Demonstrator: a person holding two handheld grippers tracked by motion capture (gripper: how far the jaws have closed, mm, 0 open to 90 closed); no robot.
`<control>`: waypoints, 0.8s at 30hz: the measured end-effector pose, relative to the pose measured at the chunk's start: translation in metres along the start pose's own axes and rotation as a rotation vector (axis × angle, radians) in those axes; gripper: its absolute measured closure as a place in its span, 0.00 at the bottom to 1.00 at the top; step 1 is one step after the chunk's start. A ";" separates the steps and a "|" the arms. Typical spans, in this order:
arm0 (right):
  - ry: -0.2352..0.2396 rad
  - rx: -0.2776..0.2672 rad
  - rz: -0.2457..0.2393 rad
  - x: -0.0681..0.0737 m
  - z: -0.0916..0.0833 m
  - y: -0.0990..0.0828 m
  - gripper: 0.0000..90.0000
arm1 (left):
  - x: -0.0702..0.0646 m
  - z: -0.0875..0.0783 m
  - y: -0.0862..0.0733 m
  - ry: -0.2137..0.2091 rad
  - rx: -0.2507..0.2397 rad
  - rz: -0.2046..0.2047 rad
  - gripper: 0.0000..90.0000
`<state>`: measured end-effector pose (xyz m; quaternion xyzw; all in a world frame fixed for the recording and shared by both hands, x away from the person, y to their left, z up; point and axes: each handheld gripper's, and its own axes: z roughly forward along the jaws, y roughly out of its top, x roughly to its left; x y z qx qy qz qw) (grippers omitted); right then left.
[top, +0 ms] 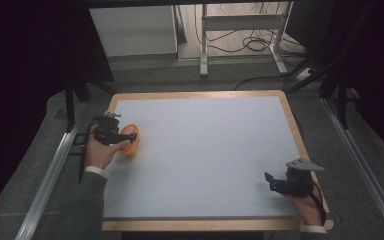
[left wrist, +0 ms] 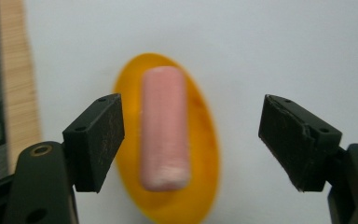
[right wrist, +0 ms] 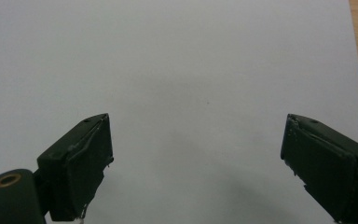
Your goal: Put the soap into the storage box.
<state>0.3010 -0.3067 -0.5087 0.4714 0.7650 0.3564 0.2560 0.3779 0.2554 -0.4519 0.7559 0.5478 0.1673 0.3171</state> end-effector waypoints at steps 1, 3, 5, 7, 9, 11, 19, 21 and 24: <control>0.001 0.001 -0.001 0.001 0.000 0.000 0.10 | -0.003 -0.001 -0.001 -0.019 -0.009 0.007 0.26; 0.003 0.003 -0.005 0.002 0.001 0.000 0.10 | -0.009 -0.002 -0.003 -0.049 -0.029 0.012 0.25; 0.003 0.003 -0.004 0.002 0.000 0.000 0.10 | -0.015 -0.002 -0.006 -0.074 -0.043 0.013 0.25; 0.000 0.004 -0.003 0.001 0.000 0.000 0.10 | -0.021 -0.003 -0.010 -0.110 -0.054 0.023 0.24; -0.001 0.004 -0.002 0.001 0.000 0.000 0.10 | -0.026 -0.003 -0.015 -0.136 -0.063 0.032 0.24; -0.002 -0.001 -0.002 0.001 -0.001 0.000 0.10 | -0.032 -0.002 -0.022 -0.154 -0.064 0.044 0.25; -0.002 0.002 -0.008 0.002 0.000 0.000 0.10 | -0.049 0.003 -0.047 -0.240 -0.071 0.105 0.25; -0.002 0.002 -0.009 0.002 0.000 0.000 0.10 | -0.052 0.004 -0.052 -0.246 -0.064 0.113 0.25; -0.003 0.003 -0.013 0.003 0.000 0.000 0.10 | -0.057 0.006 -0.063 -0.261 -0.057 0.113 0.25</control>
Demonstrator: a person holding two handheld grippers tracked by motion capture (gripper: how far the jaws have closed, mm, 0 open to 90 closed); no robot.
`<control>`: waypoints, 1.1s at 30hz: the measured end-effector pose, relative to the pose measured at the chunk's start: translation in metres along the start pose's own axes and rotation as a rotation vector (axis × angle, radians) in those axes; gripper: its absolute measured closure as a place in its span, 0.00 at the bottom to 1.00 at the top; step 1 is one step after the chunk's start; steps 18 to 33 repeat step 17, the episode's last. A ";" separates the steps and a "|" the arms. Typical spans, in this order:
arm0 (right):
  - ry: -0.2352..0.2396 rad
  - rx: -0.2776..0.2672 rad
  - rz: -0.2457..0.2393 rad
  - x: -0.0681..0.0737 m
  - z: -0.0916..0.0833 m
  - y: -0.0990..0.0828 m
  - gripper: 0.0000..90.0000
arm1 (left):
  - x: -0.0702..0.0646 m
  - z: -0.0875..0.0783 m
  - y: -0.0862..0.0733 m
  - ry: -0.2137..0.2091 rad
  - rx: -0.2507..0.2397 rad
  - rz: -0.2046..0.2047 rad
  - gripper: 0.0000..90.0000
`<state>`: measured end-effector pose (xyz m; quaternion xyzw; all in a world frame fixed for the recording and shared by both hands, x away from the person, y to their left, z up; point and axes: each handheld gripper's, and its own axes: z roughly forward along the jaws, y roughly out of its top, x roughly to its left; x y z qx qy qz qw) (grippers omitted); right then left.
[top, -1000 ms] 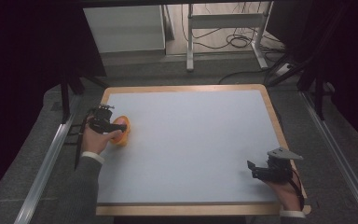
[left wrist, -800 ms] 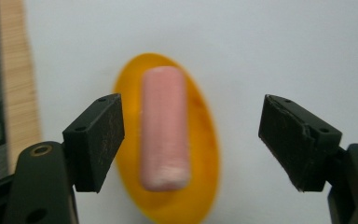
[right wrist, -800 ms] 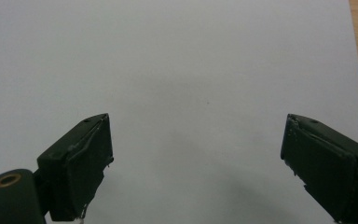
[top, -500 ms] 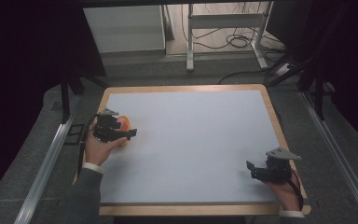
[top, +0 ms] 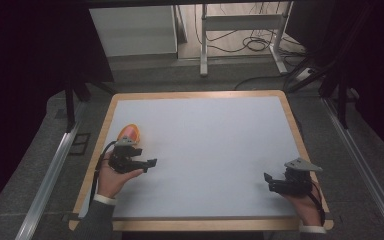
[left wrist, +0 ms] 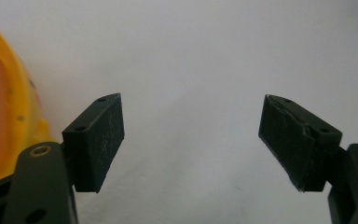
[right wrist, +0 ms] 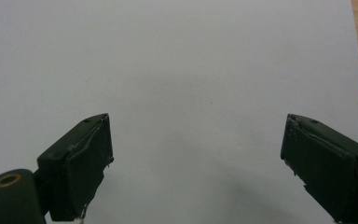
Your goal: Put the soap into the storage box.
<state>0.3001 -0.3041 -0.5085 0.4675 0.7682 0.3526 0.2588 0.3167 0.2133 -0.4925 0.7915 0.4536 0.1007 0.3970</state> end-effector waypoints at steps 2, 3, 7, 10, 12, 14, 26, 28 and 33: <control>0.001 -0.006 0.000 0.001 -0.001 0.001 0.10 | -0.003 0.003 -0.007 -0.007 0.011 0.002 0.25; 0.003 -0.007 0.002 0.001 -0.002 0.001 0.10 | -0.004 0.005 -0.010 -0.012 0.012 -0.001 0.25; 0.005 -0.011 -0.005 0.002 -0.002 0.002 0.10 | -0.006 0.009 -0.019 -0.014 0.021 0.001 0.25; 0.006 -0.010 -0.003 0.002 -0.002 0.002 0.10 | -0.007 0.010 -0.022 -0.023 0.019 -0.005 0.25; 0.006 -0.014 -0.004 0.002 -0.003 0.002 0.10 | -0.008 0.010 -0.023 -0.013 0.017 -0.007 0.24; 0.003 -0.017 -0.003 0.002 -0.003 0.003 0.10 | -0.009 0.011 -0.024 -0.023 0.018 -0.005 0.24; 0.002 -0.020 -0.004 0.002 -0.003 0.003 0.10 | -0.010 0.012 -0.025 -0.021 0.019 0.001 0.24; 0.002 -0.020 -0.004 0.002 -0.003 0.003 0.10 | -0.010 0.012 -0.025 -0.021 0.019 0.001 0.24; 0.002 -0.020 -0.004 0.002 -0.003 0.003 0.10 | -0.010 0.012 -0.025 -0.021 0.019 0.001 0.24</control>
